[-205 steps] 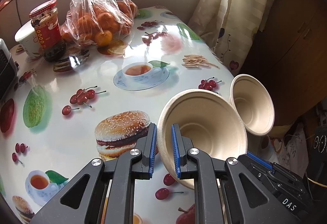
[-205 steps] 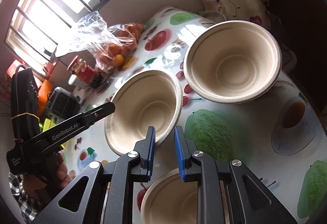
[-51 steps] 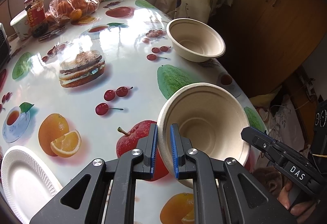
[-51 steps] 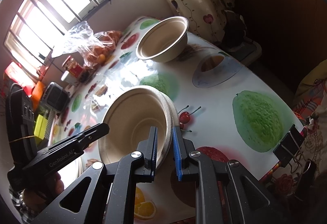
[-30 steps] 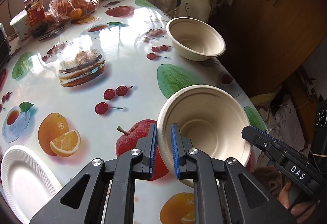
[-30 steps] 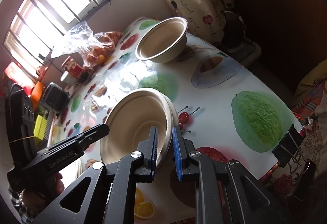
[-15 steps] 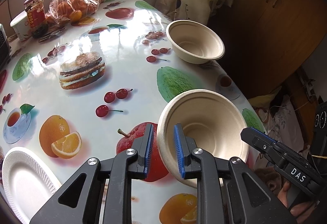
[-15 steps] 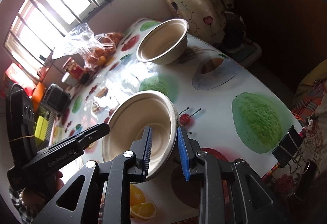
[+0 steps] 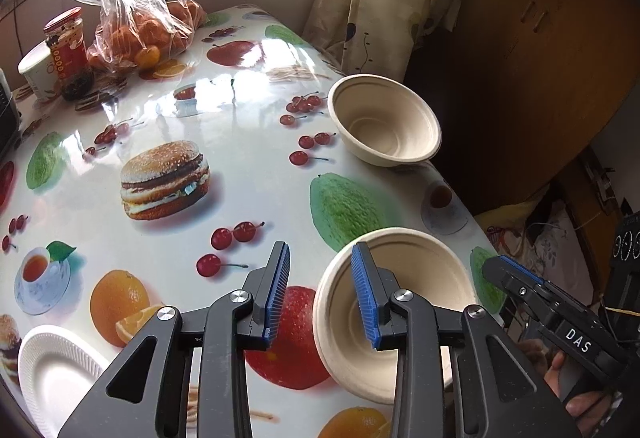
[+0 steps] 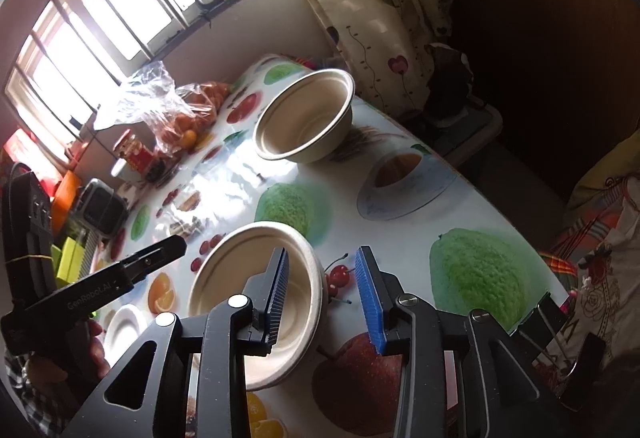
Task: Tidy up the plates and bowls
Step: 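Open both grippers to release the bowls onto the bowl stack, then move both grippers up and over to the rim of the nested tan bowls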
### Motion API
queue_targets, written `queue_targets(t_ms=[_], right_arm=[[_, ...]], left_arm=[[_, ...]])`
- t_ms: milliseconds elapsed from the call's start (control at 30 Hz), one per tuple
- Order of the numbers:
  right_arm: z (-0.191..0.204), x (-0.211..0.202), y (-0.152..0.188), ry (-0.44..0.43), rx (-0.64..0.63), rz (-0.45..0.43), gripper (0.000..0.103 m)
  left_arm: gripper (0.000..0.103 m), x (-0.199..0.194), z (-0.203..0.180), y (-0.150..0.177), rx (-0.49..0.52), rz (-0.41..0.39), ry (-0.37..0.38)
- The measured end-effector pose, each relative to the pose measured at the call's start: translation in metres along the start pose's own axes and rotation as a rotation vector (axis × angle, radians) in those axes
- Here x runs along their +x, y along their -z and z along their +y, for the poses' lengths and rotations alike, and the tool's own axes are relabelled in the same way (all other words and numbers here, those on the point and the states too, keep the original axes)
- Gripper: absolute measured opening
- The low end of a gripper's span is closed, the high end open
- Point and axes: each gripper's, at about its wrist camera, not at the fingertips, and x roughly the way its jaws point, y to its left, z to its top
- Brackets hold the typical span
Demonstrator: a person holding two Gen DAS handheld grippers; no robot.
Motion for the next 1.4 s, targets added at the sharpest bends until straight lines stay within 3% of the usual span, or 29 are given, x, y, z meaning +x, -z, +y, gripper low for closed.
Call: queue_targets(t_ms=[433, 867, 1400], right_arm=[[-0.012, 0.009, -0.048, 0.065, -0.061, -0.051, 0.037], [-0.014, 0.029, -0.089, 0.048, -0.097, -0.052, 0.037], [-0.023, 0.074, -0.107, 0.024, -0.097, 0.015, 0.037]], left_arm=[[0.037, 0.018, 0.004, -0.056, 0.012, -0.029, -0.007], [0.037, 0.05, 0.01, -0.098, 0.0, -0.015, 0.015], [0.037, 0.102, 0.009, -0.117, -0.024, 0.069, 0.041]])
